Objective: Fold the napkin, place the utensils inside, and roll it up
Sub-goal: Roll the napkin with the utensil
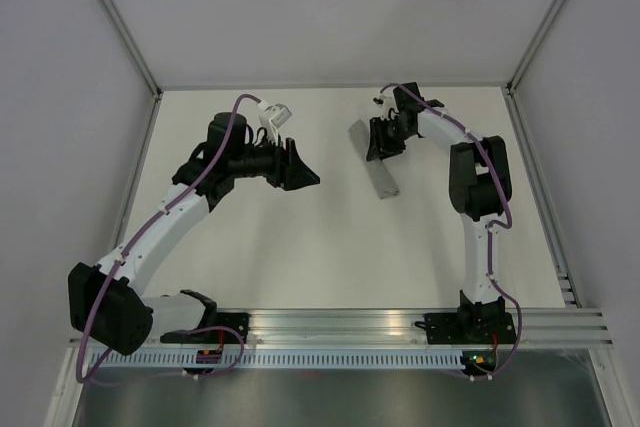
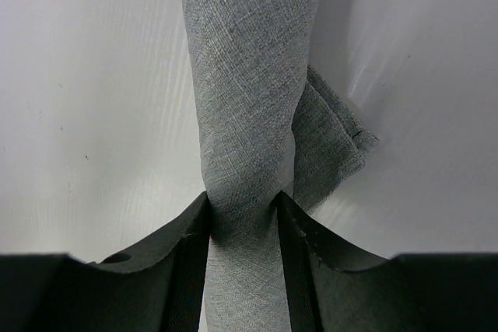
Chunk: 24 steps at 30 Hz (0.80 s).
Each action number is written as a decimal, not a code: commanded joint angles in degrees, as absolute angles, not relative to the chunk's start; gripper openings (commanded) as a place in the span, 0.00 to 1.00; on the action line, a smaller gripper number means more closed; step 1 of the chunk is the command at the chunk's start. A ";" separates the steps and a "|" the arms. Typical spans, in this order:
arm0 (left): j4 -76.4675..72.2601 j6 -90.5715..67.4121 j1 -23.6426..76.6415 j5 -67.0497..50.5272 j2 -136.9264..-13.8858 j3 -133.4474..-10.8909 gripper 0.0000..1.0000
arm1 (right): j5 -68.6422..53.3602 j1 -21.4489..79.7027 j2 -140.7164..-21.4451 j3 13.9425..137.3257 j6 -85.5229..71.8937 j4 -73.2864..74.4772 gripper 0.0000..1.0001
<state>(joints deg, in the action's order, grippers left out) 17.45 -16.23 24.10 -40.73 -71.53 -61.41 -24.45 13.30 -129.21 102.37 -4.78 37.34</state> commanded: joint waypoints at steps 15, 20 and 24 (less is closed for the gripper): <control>16.17 -19.69 24.17 -42.80 -72.33 -60.82 0.61 | -36.65 9.67 -129.90 105.82 -0.44 42.63 0.47; 16.08 -19.78 24.17 -42.89 -72.77 -60.91 0.61 | -35.95 9.14 -129.55 105.82 -0.88 42.28 0.47; 16.00 -19.78 24.17 -43.07 -73.04 -60.91 0.61 | -35.16 8.44 -129.81 105.73 -1.23 42.10 0.45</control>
